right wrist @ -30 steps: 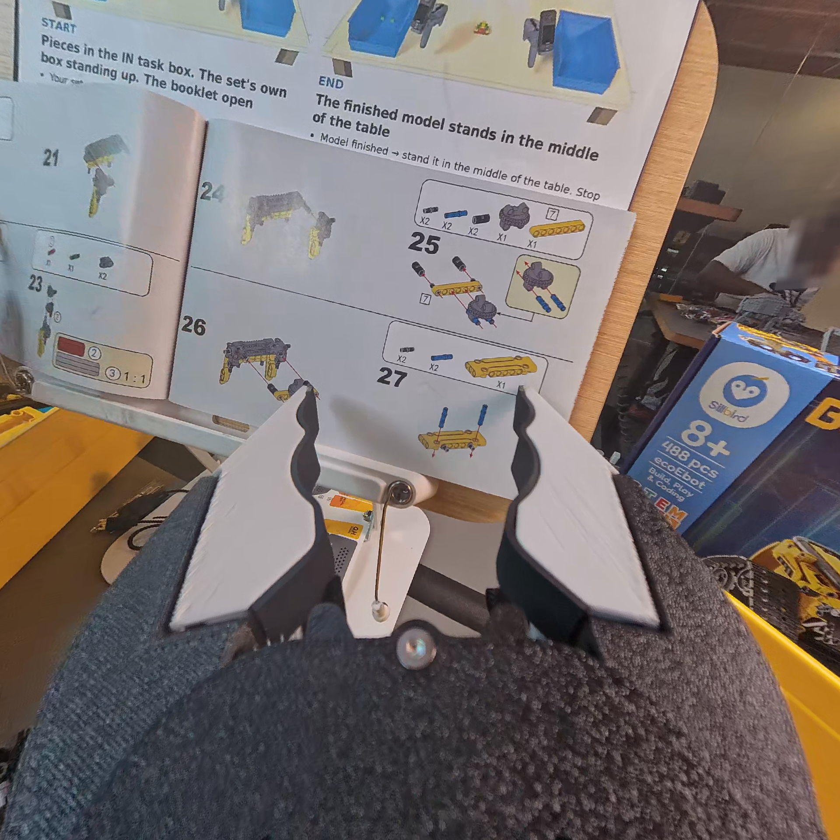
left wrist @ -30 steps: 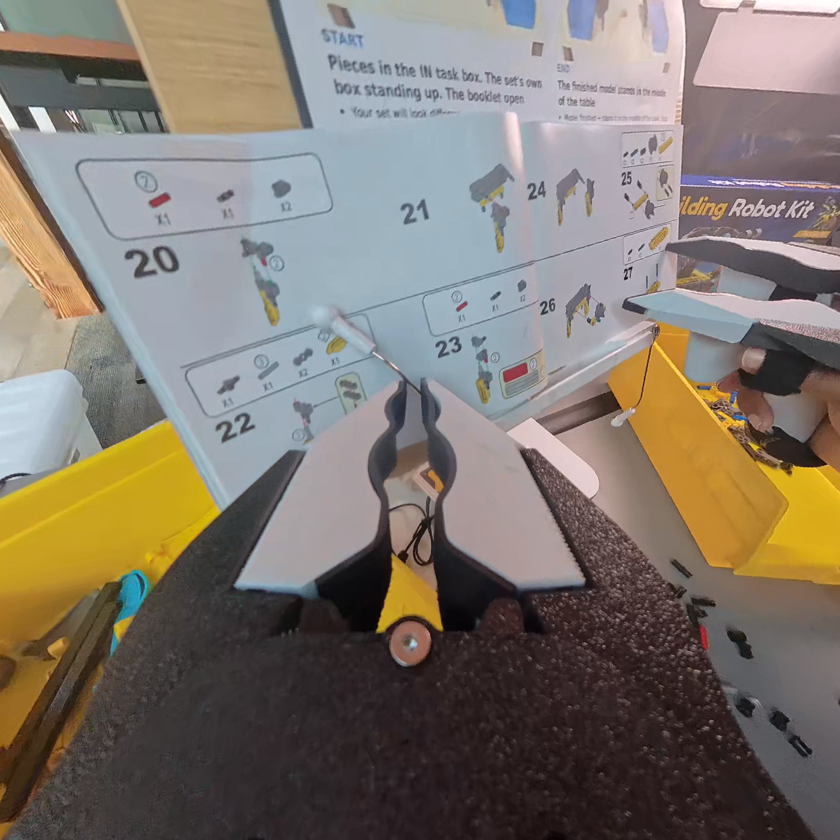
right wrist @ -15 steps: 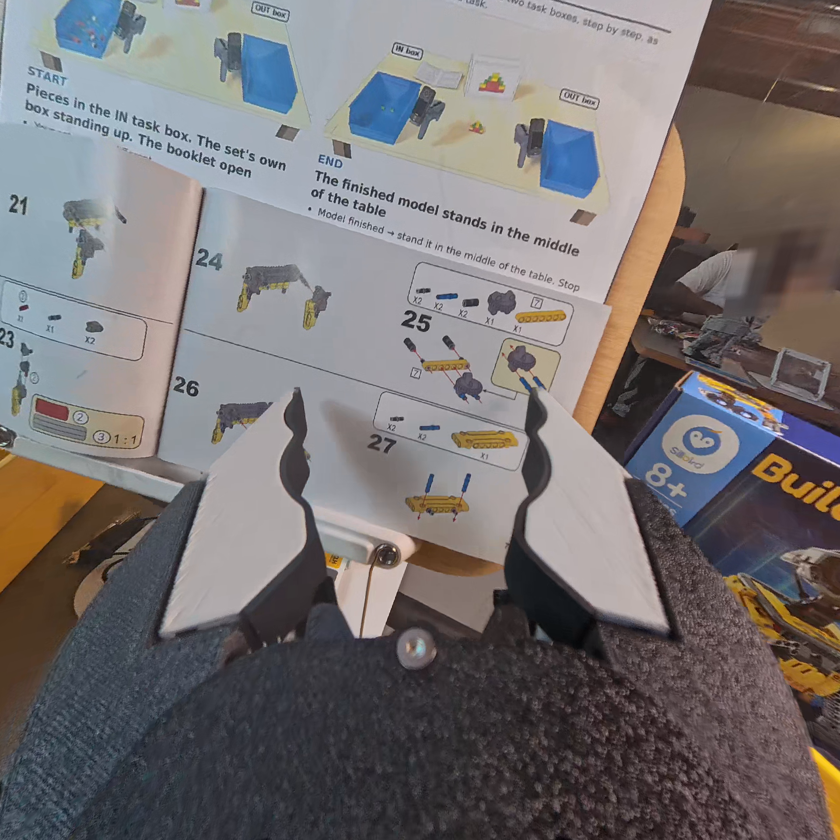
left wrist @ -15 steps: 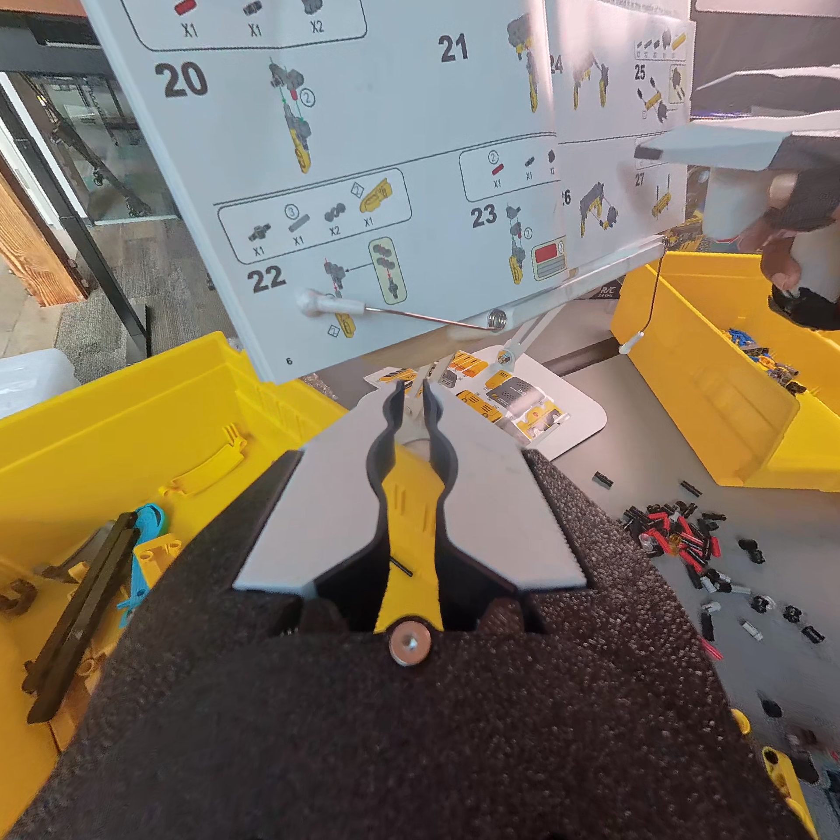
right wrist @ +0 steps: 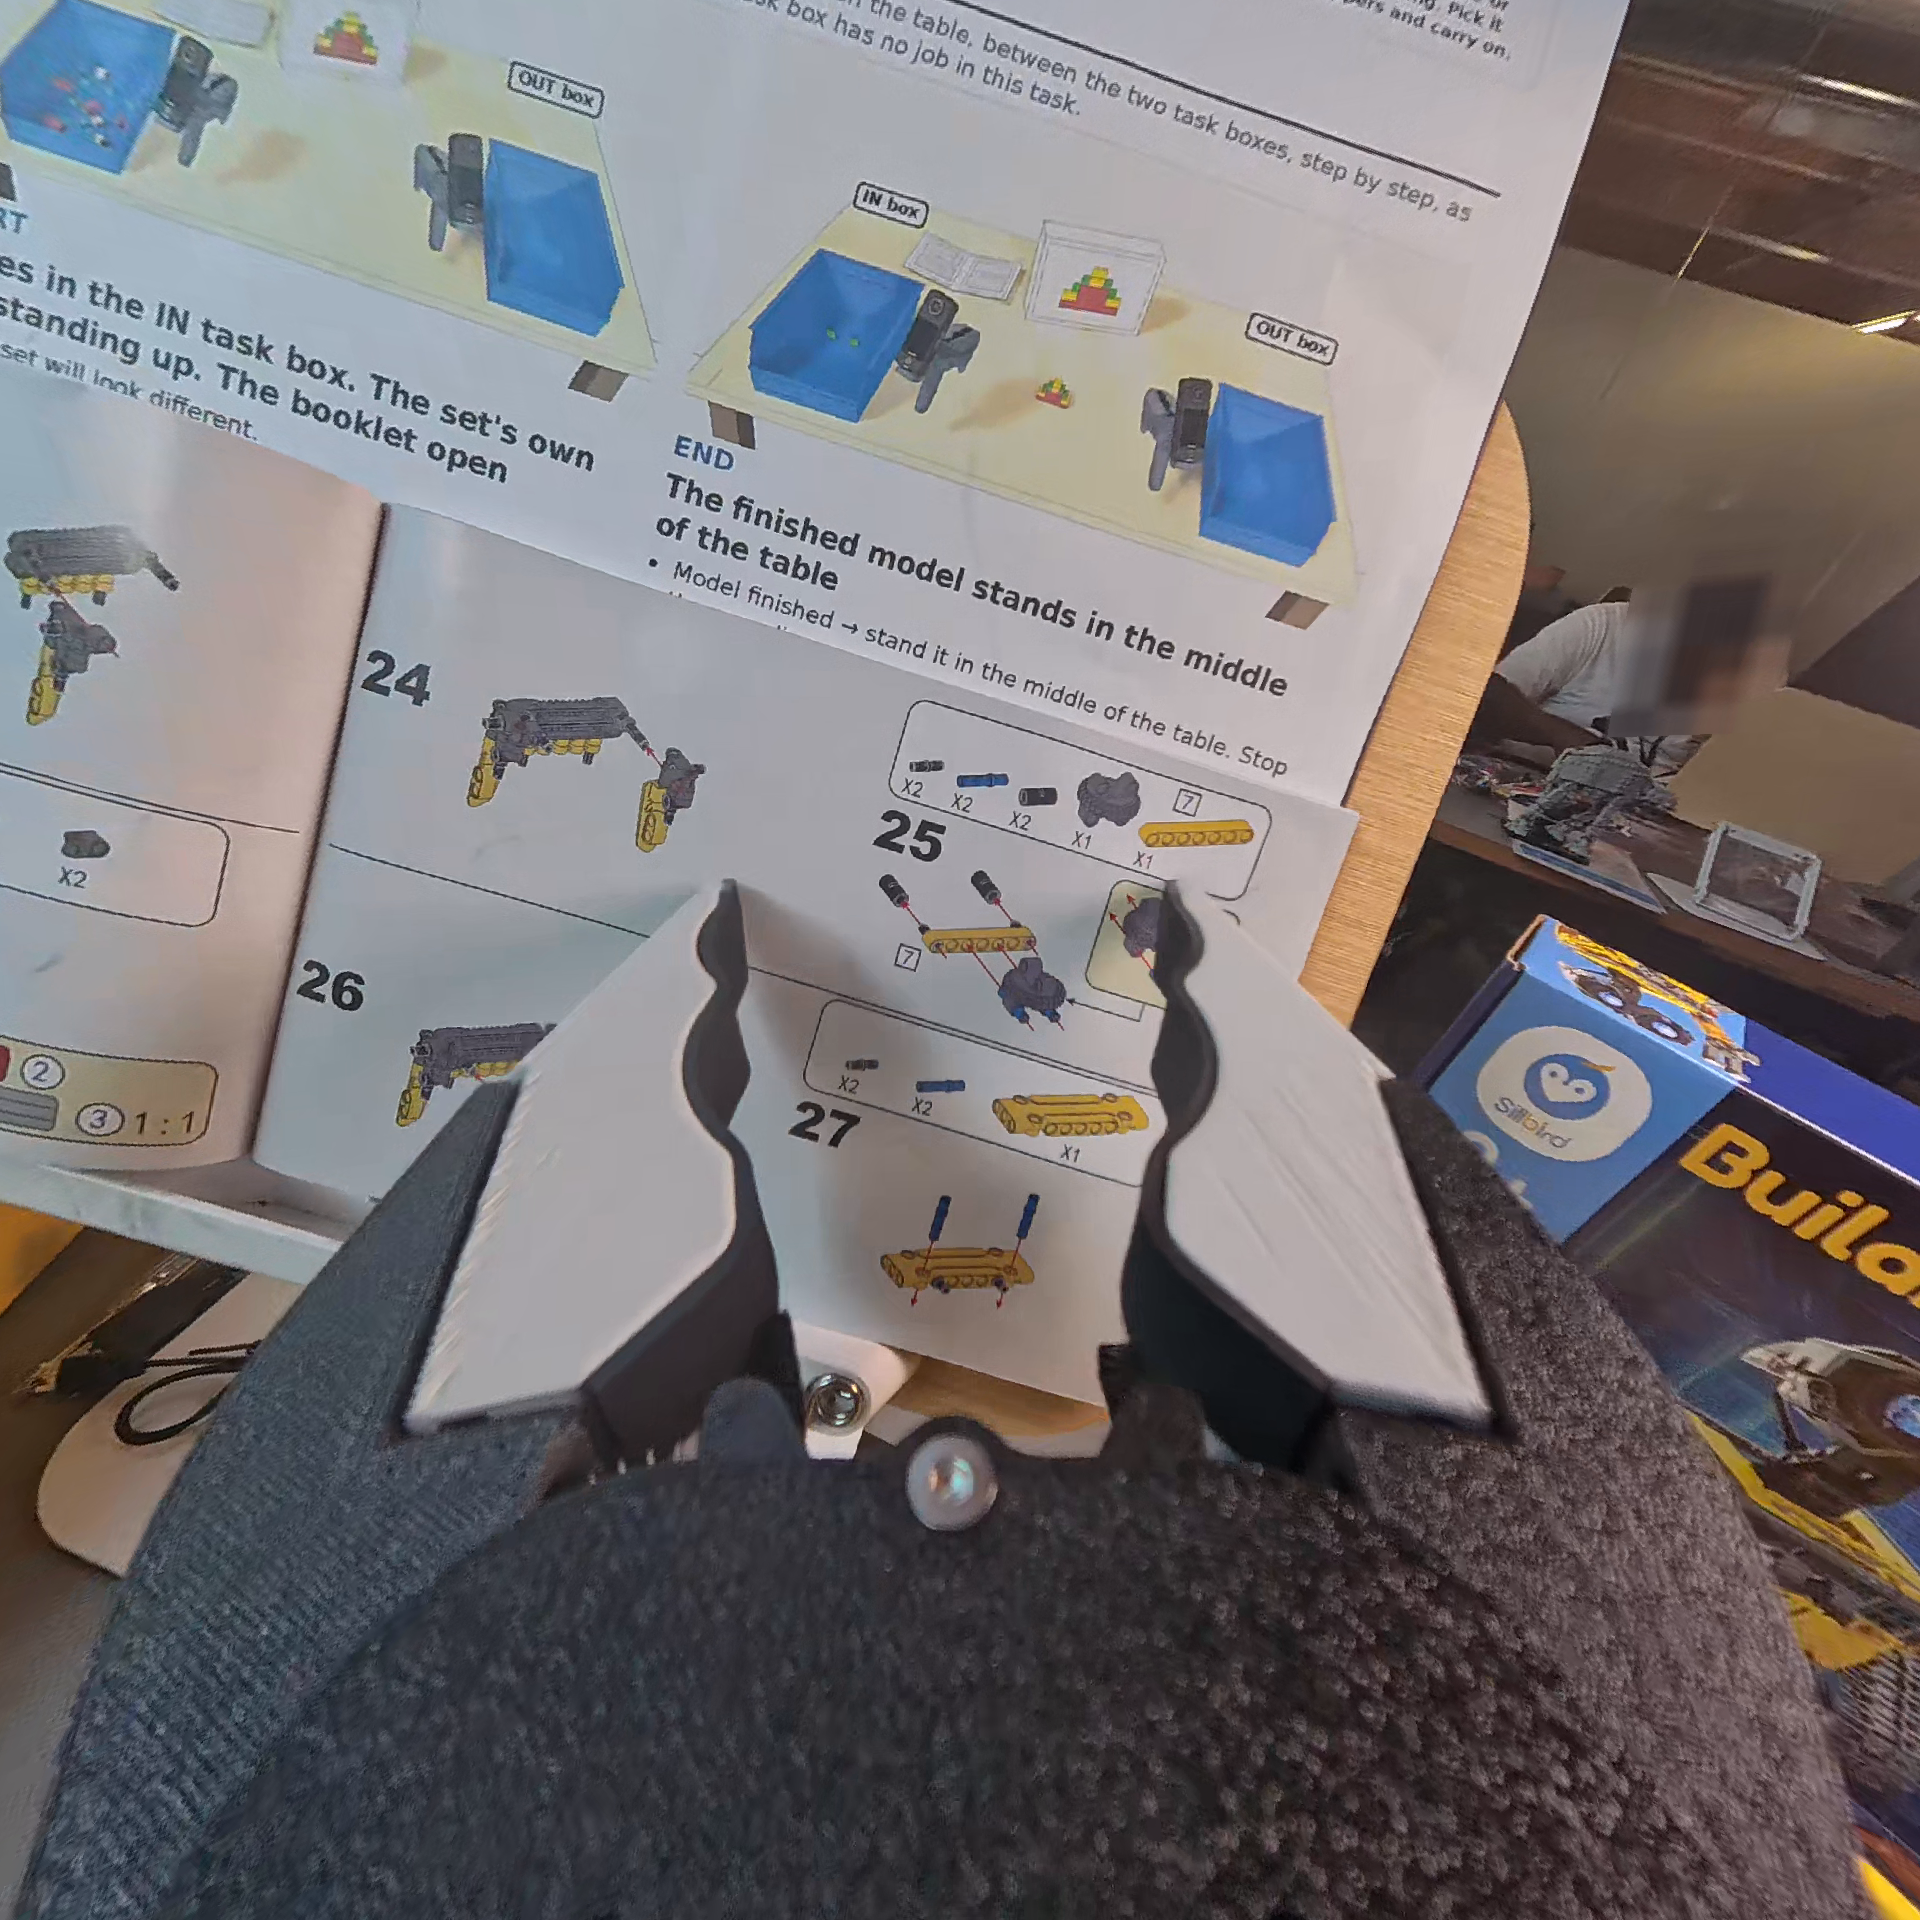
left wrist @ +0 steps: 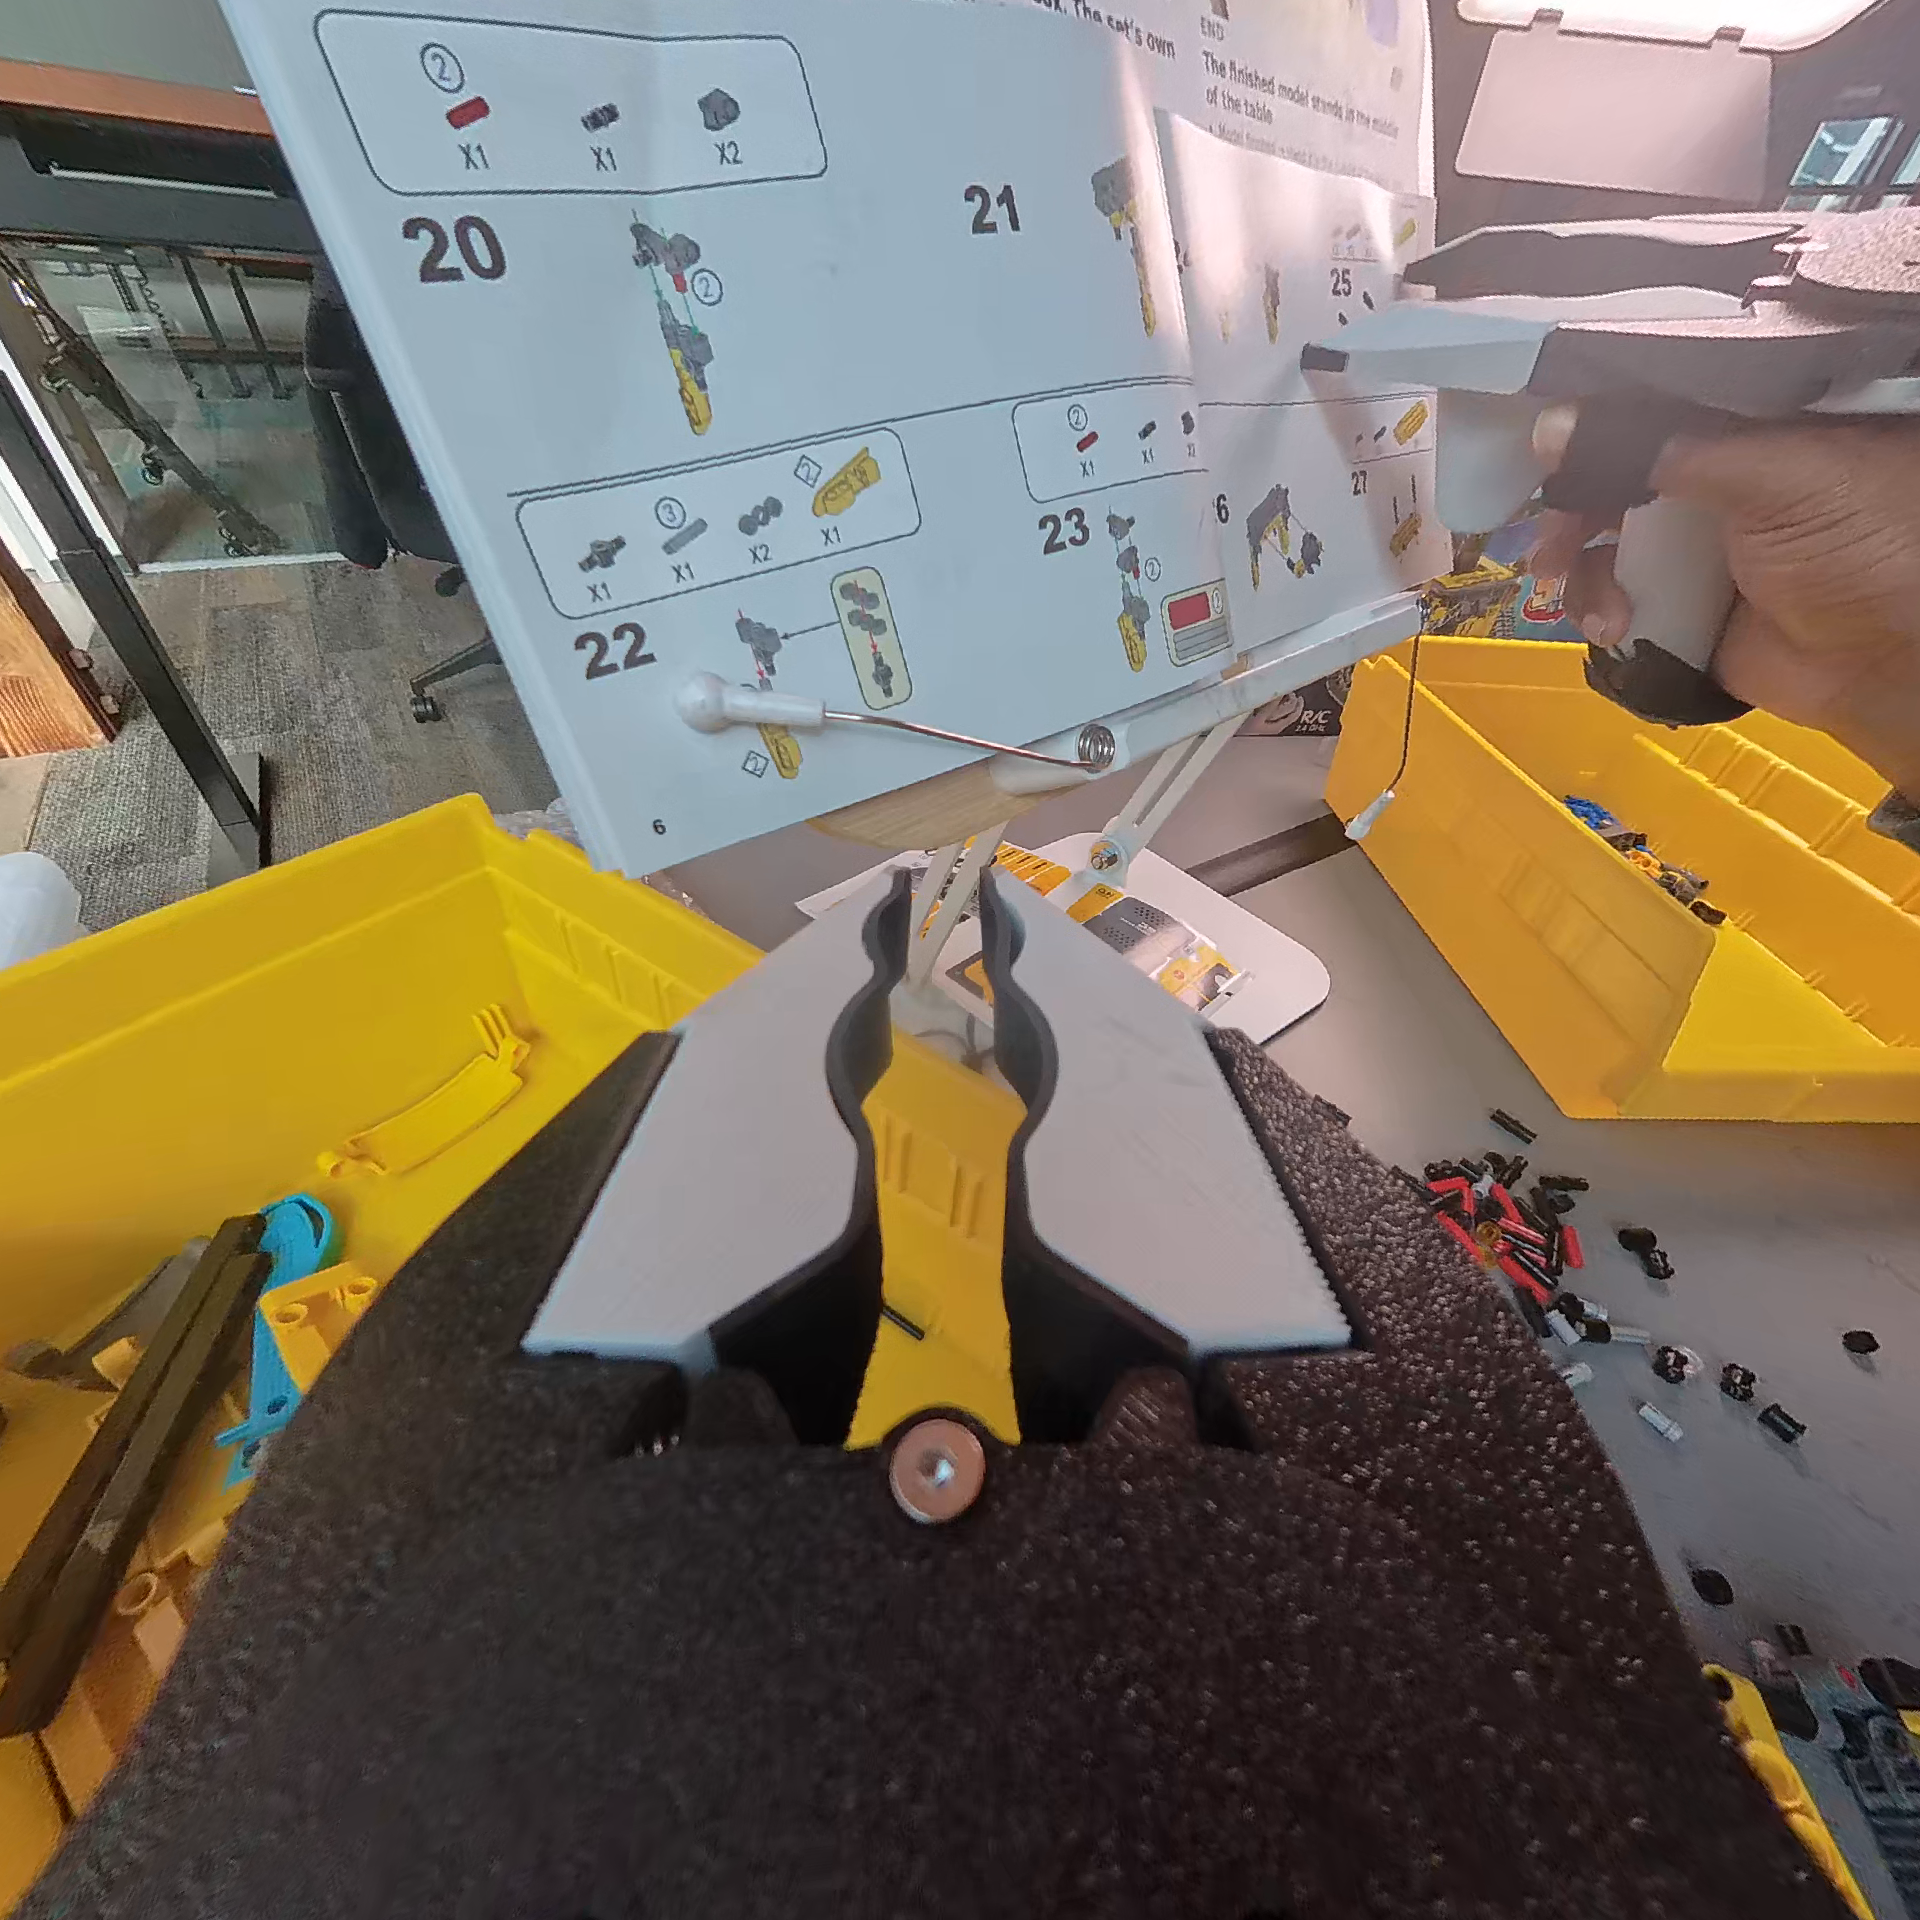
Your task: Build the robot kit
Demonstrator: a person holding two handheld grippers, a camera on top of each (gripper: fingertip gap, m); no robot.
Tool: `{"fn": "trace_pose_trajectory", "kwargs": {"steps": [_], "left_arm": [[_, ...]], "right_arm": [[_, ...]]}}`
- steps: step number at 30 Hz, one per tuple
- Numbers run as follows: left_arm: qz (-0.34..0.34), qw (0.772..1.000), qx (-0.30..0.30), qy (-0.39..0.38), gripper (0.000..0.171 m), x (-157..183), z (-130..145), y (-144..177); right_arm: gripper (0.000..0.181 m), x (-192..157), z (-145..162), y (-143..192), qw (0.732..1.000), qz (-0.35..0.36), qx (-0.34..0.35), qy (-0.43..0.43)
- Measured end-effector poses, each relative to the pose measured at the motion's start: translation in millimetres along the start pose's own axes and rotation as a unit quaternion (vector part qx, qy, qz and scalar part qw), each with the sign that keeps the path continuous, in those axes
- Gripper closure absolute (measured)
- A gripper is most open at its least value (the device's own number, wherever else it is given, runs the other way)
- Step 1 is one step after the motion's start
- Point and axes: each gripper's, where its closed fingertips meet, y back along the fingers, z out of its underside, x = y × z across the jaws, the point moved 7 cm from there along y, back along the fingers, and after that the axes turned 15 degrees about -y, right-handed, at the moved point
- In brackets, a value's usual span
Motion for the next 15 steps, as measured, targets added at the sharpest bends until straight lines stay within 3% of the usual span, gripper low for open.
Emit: {"fn": "trace_pose_trajectory", "kwargs": {"steps": [3,6,9,13,15], "left_arm": [[0.001,1.000,0.002,-0.002,0.159,1,-1,1],[0.000,1.000,0.002,-0.006,0.159,1,-1,1],[0.001,1.000,0.004,-0.006,0.159,2,-2,1],[0.003,1.000,0.003,-0.011,0.159,4,-2,1],[0.004,1.000,0.004,-0.011,0.159,4,-2,0]], "right_arm": [[0.109,1,-1,2,1.000,-0.004,-0.003,0.008],[0.084,9,-10,3,1.000,0.002,0.004,0.003],[0.075,13,-11,-3,1.000,-0.007,-0.008,-0.001],[0.080,12,-8,-5,1.000,-0.009,-0.017,0.016],[0.100,11,-6,-4,1.000,-0.018,-0.021,0.013]]}}
